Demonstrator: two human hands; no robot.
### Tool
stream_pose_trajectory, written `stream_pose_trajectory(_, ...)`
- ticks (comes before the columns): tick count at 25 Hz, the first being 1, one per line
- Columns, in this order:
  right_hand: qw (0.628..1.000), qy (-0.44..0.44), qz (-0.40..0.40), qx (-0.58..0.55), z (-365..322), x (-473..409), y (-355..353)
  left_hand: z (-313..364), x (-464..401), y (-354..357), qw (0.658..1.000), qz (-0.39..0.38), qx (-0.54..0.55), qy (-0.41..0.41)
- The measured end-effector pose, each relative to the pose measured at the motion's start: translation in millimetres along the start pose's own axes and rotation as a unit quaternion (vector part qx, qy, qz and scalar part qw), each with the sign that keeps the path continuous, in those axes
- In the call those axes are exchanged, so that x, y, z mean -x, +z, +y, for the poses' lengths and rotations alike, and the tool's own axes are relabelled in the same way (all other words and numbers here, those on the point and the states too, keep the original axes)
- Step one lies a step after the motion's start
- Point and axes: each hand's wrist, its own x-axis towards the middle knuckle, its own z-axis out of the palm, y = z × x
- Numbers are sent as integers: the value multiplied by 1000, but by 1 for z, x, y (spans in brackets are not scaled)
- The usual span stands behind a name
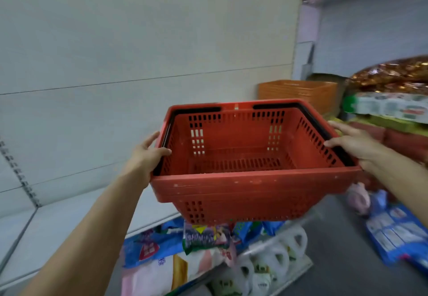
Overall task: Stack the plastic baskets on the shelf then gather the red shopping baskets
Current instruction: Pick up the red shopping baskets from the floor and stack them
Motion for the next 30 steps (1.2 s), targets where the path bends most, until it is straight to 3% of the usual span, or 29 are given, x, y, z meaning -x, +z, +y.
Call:
stream_pose_trajectory(5,986,62,-153,-5,-15,-103,12,11,-16,36,998,53,4,35)
stream_pose_trajectory(7,970,74,-234,-1,-26,-127,16,11,-17,53,985,146,27,86)
stream_pose_trajectory(9,966,76,-248,-4,-29,-144,26,6,-13,66,940,278,-24,197)
stream_pose_trajectory(11,980,35,-196,-19,-27,-160,33,-7,-3,93,855,355,-205,318)
stream_pose_trajectory(13,987,-135,-88,6,-23,-160,31,-28,5,119,749,354,-397,395)
stream_pose_trajectory(14,958,-276,-55,46,-21,-151,28,-37,8,128,708,338,-457,418)
stream_pose_trajectory(16,820,-542,-101,152,-13,-125,21,-48,5,134,674,318,-506,435)
stream_pose_trajectory(18,672,-662,-108,315,7,-118,29,-45,0,135,684,310,-500,430)
stream_pose_trajectory(19,639,-671,-89,365,17,-124,36,-42,-3,138,695,307,-495,421)
stream_pose_trajectory(20,635,-658,-78,396,22,-132,41,-40,-8,143,704,305,-495,408)
stream_pose_trajectory(25,691,-586,-89,412,20,-178,47,-34,-42,181,719,297,-505,374)
stream_pose_trajectory(30,722,-542,-97,418,17,-209,52,-28,-76,208,738,276,-493,370)
